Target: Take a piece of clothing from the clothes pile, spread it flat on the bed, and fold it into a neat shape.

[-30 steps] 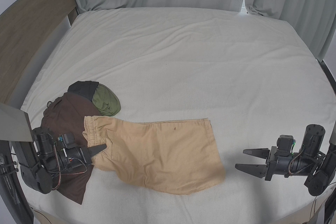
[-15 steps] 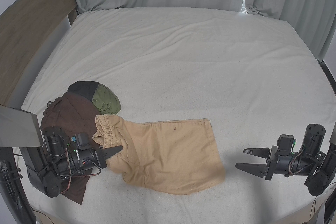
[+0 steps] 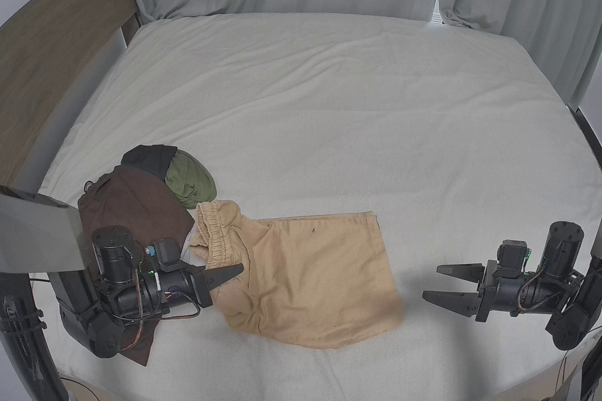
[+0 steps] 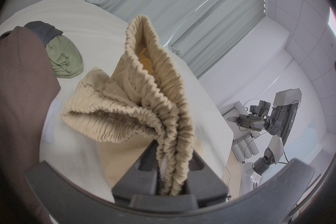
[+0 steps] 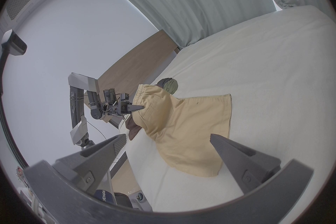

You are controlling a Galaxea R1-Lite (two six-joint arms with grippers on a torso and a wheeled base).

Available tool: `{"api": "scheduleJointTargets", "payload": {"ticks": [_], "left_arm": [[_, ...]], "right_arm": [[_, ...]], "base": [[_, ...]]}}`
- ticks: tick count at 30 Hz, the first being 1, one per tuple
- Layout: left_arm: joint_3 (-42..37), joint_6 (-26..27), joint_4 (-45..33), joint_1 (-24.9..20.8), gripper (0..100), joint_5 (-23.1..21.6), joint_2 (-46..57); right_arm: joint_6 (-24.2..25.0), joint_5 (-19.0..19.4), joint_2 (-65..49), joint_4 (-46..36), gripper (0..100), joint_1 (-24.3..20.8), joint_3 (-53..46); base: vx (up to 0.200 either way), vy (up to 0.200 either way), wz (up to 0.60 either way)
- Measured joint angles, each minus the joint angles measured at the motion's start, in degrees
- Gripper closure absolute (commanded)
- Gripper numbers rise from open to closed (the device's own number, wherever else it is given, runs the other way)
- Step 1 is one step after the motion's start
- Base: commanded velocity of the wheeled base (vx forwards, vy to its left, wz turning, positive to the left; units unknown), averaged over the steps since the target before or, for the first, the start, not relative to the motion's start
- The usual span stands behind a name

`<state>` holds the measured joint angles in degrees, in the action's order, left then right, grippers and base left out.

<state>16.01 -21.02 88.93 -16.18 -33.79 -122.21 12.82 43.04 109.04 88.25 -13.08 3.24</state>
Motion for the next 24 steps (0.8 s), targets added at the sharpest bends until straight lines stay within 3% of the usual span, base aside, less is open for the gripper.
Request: {"api": "scheduleJointTargets", "payload": {"ticks": [24], "left_arm": [[8.3,-4.3,0.0,-9.0,100,2.0,-2.6]], "right_arm": [[0.3,0.0,-0.9,0.1,0,1.4,0.9]], "base": [[0.0,0.0,0.0]]}}
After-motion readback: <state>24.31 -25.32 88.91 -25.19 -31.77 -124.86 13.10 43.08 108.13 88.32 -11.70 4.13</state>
